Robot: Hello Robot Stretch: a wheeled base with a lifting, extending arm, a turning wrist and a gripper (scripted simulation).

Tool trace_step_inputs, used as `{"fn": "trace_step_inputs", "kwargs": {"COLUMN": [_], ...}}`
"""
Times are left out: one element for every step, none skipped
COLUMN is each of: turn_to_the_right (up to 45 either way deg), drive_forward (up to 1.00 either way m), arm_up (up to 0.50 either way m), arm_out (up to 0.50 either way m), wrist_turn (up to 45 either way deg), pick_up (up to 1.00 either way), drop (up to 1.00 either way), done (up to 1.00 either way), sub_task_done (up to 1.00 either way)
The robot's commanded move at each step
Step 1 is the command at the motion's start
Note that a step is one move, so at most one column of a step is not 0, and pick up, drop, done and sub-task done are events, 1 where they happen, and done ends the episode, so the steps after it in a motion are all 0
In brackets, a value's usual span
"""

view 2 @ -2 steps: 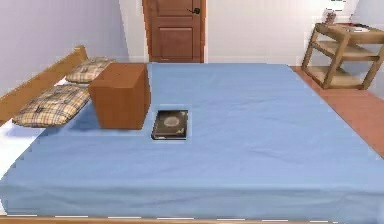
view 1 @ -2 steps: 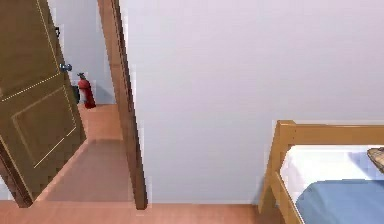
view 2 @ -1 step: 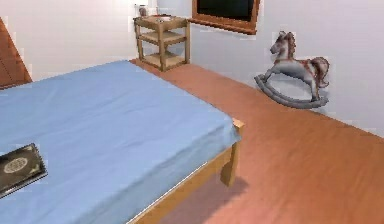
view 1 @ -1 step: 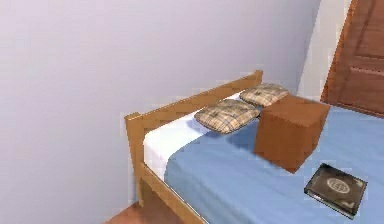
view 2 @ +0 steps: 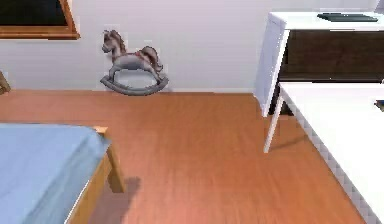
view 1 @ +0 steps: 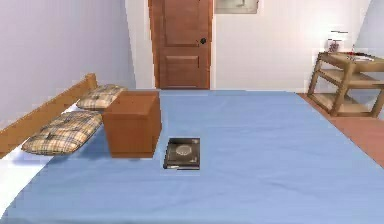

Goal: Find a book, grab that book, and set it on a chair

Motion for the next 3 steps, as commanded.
{"fn": "trace_step_inputs", "kwargs": {"turn_to_the_right": [45.0,24.0,0.0], "drive_forward": [0.00,0.00,0.60], "arm_up": [0.00,0.00,0.00], "arm_out": [0.00,0.00,0.00], "wrist_turn": [0.0,0.0,0.0], "pick_up": [0.00,0.00,0.00], "drop": [0.00,0.00,0.00], "done": [0.00,0.00,0.00], "sub_task_done": [0.00,0.00,0.00]}}
